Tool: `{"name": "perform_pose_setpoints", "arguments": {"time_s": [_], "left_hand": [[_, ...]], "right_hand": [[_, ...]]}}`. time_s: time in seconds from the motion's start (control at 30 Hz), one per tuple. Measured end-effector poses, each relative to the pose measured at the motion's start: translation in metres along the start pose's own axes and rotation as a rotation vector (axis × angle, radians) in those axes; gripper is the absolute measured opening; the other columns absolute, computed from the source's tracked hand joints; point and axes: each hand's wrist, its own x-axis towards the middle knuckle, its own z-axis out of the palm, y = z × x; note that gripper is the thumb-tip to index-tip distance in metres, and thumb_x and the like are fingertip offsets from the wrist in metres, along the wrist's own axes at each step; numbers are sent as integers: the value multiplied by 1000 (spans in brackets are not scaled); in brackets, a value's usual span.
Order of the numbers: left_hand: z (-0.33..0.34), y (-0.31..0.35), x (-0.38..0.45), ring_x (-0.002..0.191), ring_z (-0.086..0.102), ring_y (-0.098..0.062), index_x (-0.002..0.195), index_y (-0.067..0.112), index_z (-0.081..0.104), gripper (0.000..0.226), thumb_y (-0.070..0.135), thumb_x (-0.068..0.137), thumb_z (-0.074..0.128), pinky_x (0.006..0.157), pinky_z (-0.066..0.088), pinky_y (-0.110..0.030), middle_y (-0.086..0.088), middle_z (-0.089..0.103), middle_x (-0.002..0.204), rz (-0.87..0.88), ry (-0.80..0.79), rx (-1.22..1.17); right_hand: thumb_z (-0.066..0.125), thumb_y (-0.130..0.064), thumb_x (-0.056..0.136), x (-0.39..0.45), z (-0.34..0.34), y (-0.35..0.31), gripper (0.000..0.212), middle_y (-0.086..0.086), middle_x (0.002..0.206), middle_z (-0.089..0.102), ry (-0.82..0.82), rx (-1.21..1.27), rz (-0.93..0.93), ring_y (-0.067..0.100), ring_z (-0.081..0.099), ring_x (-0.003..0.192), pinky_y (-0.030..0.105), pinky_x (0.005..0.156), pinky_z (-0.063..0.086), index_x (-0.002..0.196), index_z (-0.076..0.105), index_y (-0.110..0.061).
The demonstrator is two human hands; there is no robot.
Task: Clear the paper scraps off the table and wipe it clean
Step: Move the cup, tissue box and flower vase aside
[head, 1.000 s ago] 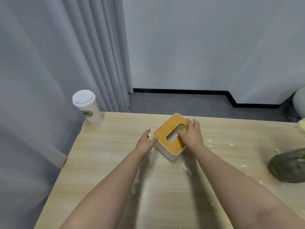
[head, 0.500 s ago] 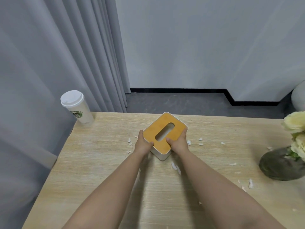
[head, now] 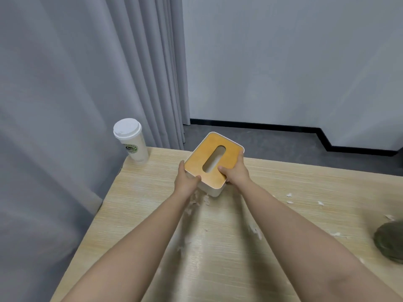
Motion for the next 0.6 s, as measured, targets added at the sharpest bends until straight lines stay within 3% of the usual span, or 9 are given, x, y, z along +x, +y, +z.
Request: {"name": "perform_pose_setpoints", "arguments": {"time_s": [0.33,0.6], "left_hand": [[-79,-29,67,113,53,-32,140,19,31,69,8,78,60,94,48,-49,-7,53,125,-83,86,-38],[-100,-46,106,102,57,-28,141,21,30,69,6,79,56,89,51,-42,1,54,103,-125,45,-48]], "right_hand": [[70,-19,82,31,98,-53,105,9,141,42,-115,-8,18,33,49,120,50,92,50,147,-11,-33],[71,-17,80,54,138,-60,102,10,136,46,-98,-19,45,33,51,117,51,93,48,147,-5,-34]]}}
